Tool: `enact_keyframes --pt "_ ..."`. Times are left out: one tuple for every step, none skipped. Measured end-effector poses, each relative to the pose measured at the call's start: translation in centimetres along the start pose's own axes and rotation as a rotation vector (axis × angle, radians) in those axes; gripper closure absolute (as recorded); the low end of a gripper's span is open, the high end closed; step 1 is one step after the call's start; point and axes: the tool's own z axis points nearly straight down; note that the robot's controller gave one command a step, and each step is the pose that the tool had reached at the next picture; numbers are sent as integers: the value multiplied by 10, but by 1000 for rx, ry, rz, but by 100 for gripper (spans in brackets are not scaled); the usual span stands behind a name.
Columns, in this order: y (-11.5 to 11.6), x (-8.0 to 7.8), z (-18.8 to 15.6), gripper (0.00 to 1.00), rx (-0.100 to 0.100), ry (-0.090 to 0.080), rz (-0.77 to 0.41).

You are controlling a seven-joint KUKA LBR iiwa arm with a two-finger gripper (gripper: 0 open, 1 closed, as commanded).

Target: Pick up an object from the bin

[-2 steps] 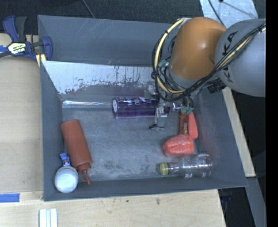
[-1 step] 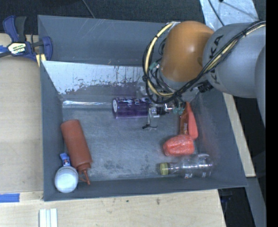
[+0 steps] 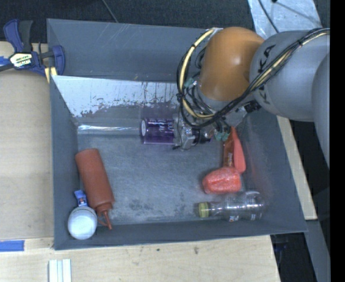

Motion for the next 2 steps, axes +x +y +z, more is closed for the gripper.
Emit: enact_keyframes --pt "0 0 0 0 0 1 1" --pt "0 -1 -2 100 0 -5 2"
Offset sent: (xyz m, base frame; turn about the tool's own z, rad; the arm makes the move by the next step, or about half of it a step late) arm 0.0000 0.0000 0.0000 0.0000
